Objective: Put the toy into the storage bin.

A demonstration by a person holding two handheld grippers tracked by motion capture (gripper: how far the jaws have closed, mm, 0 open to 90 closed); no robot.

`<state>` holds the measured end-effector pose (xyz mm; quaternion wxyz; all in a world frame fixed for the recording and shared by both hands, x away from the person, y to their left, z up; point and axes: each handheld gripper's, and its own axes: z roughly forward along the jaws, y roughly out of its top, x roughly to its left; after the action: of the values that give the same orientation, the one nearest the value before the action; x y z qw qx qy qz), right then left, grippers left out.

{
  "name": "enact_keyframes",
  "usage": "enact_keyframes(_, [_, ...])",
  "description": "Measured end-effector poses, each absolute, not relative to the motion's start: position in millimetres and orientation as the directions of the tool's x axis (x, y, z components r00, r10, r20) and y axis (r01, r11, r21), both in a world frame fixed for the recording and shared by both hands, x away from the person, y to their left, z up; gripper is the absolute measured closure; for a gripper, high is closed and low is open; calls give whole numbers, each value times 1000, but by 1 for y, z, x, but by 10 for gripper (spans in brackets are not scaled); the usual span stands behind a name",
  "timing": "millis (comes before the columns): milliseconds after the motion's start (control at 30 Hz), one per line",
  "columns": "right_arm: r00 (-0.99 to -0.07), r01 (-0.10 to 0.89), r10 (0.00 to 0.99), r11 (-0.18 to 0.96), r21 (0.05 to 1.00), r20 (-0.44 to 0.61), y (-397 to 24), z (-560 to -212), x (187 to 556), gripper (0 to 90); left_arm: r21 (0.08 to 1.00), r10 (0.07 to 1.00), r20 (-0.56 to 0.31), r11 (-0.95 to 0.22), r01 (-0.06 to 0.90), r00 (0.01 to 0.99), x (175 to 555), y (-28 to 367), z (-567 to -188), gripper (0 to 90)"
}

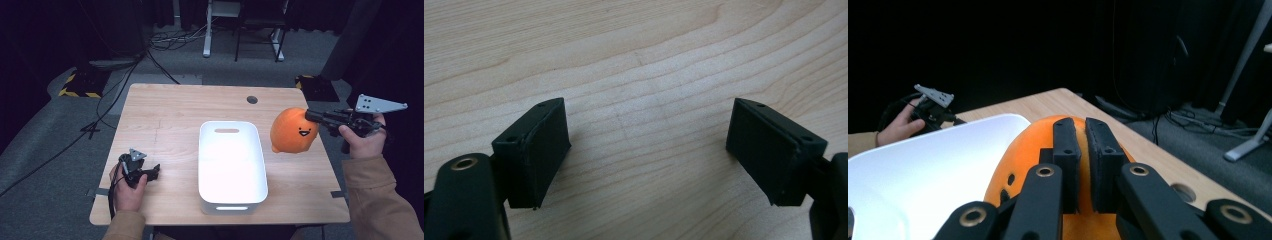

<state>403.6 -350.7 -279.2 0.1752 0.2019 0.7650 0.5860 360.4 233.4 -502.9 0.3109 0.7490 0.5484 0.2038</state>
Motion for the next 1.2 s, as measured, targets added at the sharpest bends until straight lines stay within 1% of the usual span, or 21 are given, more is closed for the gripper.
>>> enact_keyframes(367, [-890,44,452,221,974,-63,-319,-259,393,846,689,948,-34,-208,695,317,360,234,-503,178])
enact_keyframes(467, [-888,52,456,227,972,-59,-306,-258,388,846,688,948,-34,-208,695,317,360,233,-503,178])
enact_keyframes(667, [-893,47,445,239,970,-66,-284,-256,381,846,688,948,-34,-208,695,318,360,233,-503,178])
enact_keyframes(700, [-903,34,423,240,970,-73,-275,-256,378,845,688,948,-34,-208,695,318,360,233,-503,178])
enact_keyframes(867, [-916,16,392,246,969,-85,-256,-258,373,845,688,947,-34,-209,695,319,360,233,-503,178])
enact_keyframes(1200, [-935,20,347,253,967,-71,-225,-268,368,845,688,946,-35,-211,694,322,360,233,-503,177])
